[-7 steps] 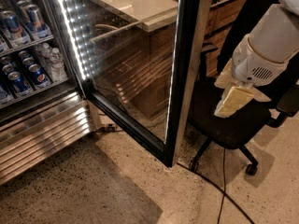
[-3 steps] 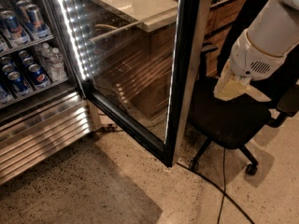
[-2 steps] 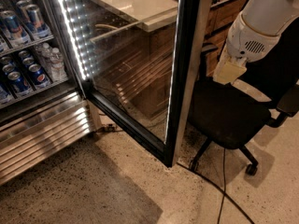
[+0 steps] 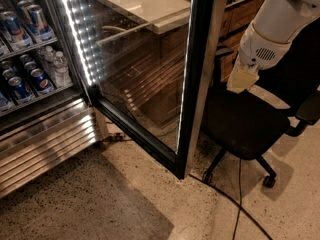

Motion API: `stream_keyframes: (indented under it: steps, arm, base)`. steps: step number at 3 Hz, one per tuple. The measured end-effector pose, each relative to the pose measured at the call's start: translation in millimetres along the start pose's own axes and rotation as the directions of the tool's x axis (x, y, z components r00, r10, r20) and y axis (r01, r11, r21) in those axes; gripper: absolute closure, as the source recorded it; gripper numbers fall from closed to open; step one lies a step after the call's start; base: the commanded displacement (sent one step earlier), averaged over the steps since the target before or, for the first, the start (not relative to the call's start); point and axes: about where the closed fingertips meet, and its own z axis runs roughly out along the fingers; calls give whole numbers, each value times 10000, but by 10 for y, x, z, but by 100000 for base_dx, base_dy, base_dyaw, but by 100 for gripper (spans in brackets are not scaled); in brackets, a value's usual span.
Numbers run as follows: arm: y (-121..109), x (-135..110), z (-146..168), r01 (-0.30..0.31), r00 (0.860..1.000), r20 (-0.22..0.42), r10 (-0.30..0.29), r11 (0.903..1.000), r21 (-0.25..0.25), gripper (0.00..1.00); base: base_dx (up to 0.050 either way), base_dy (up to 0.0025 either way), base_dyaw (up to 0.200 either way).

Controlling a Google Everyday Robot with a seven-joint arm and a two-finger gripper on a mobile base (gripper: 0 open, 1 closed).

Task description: Close right fridge door

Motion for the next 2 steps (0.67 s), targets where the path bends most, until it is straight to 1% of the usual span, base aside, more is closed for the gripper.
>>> stream_keyframes:
  steps: [1,2]
  arm:
    - [-150,-88,-52,-95,9999,34,95,9999,38,100]
    - [-150,-88,-51,-95,9999,36,94,9999,37,100]
  base:
    - [0,0,0]
    - [0,0,0]
